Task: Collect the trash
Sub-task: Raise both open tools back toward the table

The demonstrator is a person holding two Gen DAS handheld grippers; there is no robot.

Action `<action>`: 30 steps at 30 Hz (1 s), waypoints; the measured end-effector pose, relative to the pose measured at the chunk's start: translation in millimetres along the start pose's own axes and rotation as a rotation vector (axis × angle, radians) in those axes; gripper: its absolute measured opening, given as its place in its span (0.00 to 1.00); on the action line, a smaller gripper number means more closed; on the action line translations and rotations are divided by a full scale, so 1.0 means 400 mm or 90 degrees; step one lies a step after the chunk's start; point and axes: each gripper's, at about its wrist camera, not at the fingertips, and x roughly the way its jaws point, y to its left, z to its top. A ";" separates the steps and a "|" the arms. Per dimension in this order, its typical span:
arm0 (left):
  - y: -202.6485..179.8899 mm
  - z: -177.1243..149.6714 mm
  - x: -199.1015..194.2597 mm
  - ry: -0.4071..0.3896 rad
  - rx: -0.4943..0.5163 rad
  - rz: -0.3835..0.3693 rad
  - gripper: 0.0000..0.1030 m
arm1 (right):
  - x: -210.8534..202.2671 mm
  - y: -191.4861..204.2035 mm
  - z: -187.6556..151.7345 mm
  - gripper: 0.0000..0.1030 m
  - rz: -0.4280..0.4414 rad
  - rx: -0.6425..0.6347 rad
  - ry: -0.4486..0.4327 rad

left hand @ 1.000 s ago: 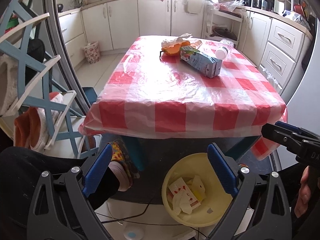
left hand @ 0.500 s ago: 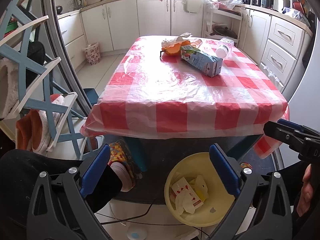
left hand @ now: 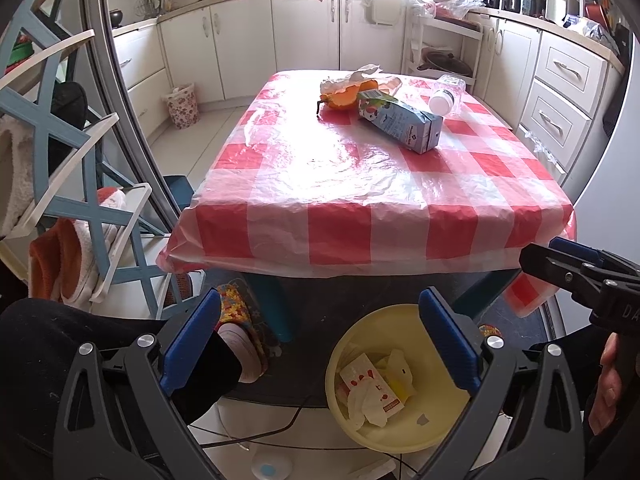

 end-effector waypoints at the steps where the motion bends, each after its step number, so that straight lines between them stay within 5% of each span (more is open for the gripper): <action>1: 0.001 0.000 0.000 0.000 0.001 0.000 0.92 | -0.001 0.000 -0.001 0.78 0.000 -0.001 0.000; 15: 0.011 0.038 -0.015 -0.004 -0.015 -0.037 0.92 | -0.001 0.021 0.058 0.80 0.021 -0.004 -0.013; 30: 0.037 0.334 0.110 -0.050 0.007 -0.019 0.92 | 0.192 0.007 0.290 0.80 -0.012 -0.085 0.030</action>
